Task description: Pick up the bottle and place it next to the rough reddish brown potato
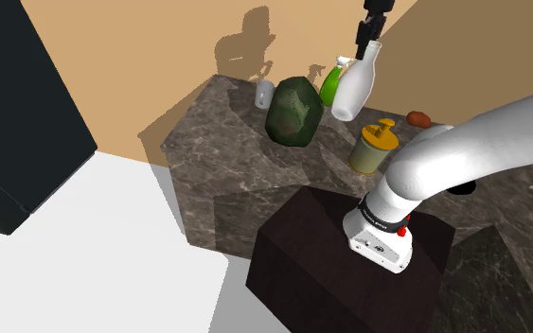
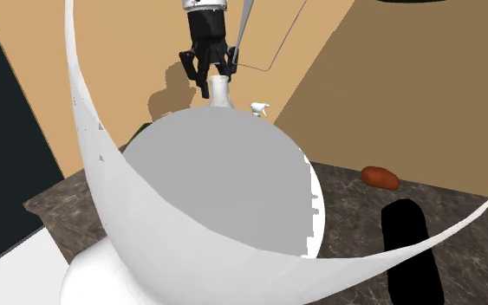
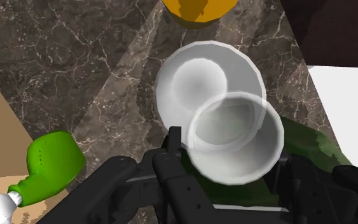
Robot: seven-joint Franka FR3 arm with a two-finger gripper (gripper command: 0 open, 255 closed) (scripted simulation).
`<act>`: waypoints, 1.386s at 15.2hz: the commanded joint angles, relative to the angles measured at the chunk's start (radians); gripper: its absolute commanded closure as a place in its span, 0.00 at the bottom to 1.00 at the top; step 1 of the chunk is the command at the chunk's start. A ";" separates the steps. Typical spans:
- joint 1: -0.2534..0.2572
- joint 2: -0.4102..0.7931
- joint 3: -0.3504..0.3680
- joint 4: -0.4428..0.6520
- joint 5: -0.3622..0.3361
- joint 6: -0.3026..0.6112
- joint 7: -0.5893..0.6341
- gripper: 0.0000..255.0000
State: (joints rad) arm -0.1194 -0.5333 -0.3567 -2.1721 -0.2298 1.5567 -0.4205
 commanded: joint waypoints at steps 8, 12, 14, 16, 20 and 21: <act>0.007 0.027 0.012 0.143 0.013 -0.116 -0.013 1.00; 0.011 0.044 0.016 0.211 0.019 -0.168 -0.020 1.00; 0.012 0.053 0.017 0.246 0.021 -0.193 -0.024 1.00; 0.014 0.064 0.018 0.283 0.024 -0.219 -0.028 1.00; 0.017 0.088 0.019 0.359 0.029 -0.271 -0.037 1.00; 0.018 0.095 0.020 0.378 0.031 -0.285 -0.039 1.00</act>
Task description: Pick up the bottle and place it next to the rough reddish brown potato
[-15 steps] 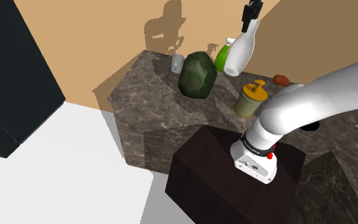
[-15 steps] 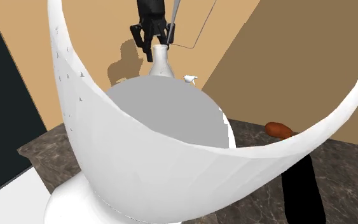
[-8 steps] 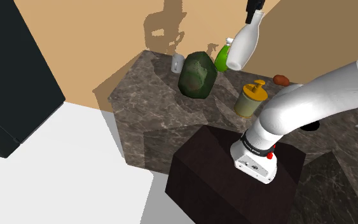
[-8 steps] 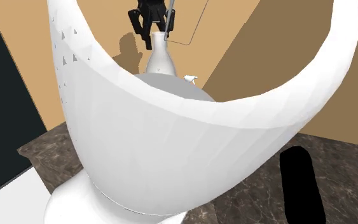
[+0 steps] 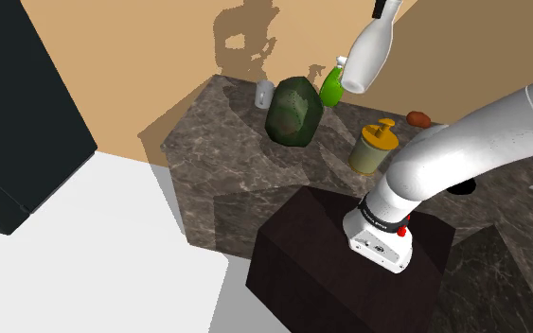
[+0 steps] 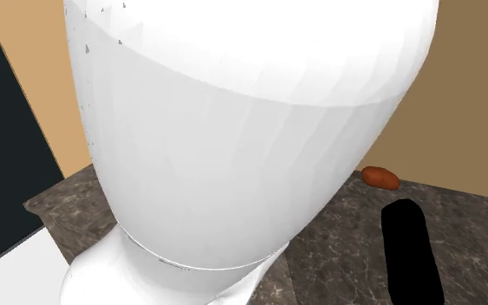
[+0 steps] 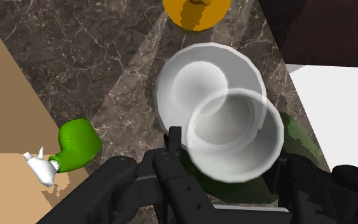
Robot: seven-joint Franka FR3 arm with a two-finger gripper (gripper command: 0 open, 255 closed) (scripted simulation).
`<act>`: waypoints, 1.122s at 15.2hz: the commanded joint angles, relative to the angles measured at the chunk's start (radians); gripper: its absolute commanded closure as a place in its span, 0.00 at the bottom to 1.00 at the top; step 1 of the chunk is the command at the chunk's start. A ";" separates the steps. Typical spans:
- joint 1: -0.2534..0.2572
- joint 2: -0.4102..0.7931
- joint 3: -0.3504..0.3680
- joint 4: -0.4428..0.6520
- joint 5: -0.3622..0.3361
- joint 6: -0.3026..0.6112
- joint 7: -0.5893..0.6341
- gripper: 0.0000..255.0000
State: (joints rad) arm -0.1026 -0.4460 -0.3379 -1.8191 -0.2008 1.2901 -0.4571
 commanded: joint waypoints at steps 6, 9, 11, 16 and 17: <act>0.005 0.053 -0.001 0.151 0.010 -0.099 -0.019 1.00; 0.007 0.079 -0.003 0.219 0.014 -0.141 -0.029 1.00; 0.008 0.093 -0.005 0.253 0.016 -0.161 -0.034 1.00; -0.026 0.049 -0.085 0.156 -0.036 -0.087 -0.141 1.00; -0.032 0.044 -0.103 0.141 -0.046 -0.072 -0.163 1.00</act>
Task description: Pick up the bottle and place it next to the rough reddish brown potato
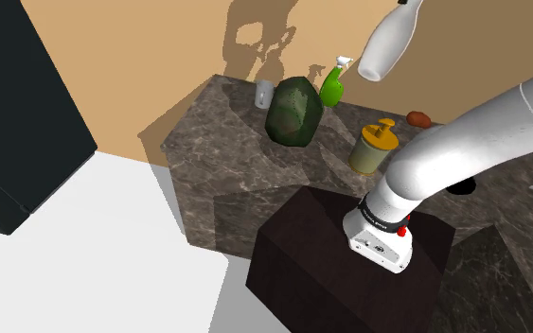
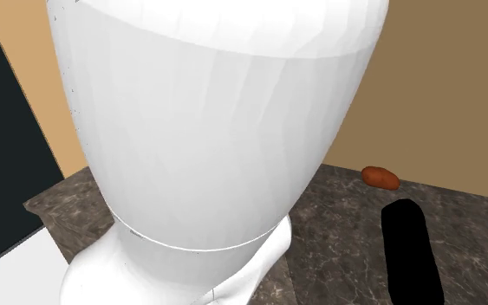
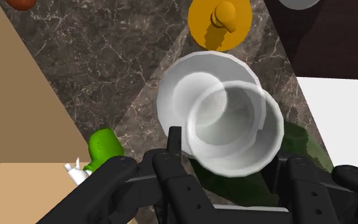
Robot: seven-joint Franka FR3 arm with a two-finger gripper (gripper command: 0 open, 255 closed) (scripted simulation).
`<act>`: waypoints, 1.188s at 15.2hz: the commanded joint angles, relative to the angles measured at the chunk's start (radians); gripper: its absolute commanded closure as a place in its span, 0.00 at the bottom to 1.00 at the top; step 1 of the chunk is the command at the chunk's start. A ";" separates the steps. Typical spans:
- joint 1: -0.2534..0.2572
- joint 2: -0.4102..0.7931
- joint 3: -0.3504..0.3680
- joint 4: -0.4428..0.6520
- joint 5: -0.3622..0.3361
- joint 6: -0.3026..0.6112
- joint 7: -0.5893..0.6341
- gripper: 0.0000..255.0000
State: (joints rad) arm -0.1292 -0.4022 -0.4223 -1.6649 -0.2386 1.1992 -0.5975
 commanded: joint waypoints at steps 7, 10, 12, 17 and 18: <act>-0.045 -0.002 -0.153 -0.087 -0.066 0.126 -0.177 1.00; -0.058 0.016 -0.219 -0.100 -0.082 0.175 -0.247 1.00; -0.066 0.036 -0.267 -0.103 -0.087 0.209 -0.295 1.00; -0.078 0.115 -0.399 -0.091 -0.073 0.297 -0.427 1.00; -0.080 0.137 -0.428 -0.085 -0.064 0.316 -0.457 1.00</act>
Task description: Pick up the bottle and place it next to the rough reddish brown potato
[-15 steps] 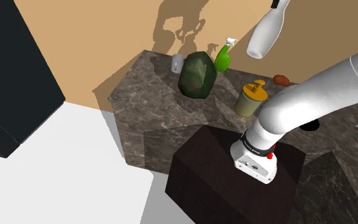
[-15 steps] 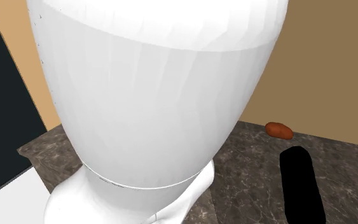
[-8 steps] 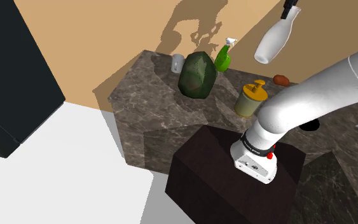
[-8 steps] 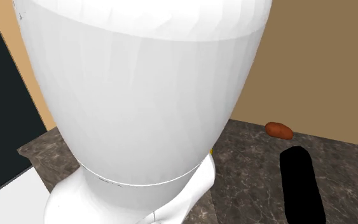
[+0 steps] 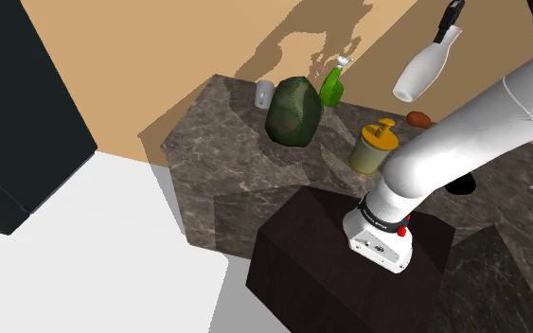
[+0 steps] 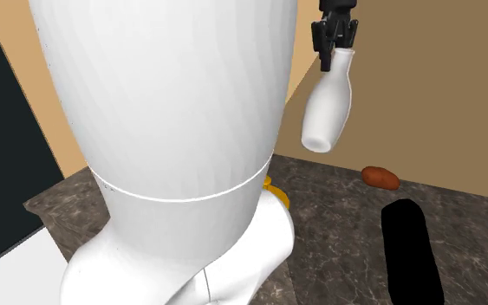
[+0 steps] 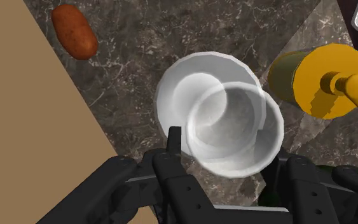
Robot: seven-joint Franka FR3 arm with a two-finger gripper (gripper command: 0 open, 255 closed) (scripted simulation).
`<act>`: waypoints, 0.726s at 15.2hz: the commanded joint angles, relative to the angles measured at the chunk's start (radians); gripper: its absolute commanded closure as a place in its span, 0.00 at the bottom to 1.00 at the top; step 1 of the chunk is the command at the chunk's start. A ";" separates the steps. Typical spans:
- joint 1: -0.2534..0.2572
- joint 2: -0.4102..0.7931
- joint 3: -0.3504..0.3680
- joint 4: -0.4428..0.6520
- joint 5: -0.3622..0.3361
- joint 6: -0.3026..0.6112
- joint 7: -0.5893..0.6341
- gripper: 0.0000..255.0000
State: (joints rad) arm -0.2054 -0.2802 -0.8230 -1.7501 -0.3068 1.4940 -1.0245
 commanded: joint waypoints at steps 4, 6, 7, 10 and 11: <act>-0.009 0.135 -0.159 0.036 0.074 0.095 -0.165 1.00; -0.022 0.221 -0.227 0.062 0.140 0.132 -0.249 1.00; -0.035 0.272 -0.257 0.077 0.183 0.148 -0.296 1.00; -0.127 0.442 -0.304 0.134 0.334 0.181 -0.444 1.00; -0.174 0.494 -0.299 0.157 0.380 0.186 -0.487 1.00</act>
State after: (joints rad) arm -0.3424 0.1676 -1.1177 -1.6029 0.0297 1.6641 -1.4655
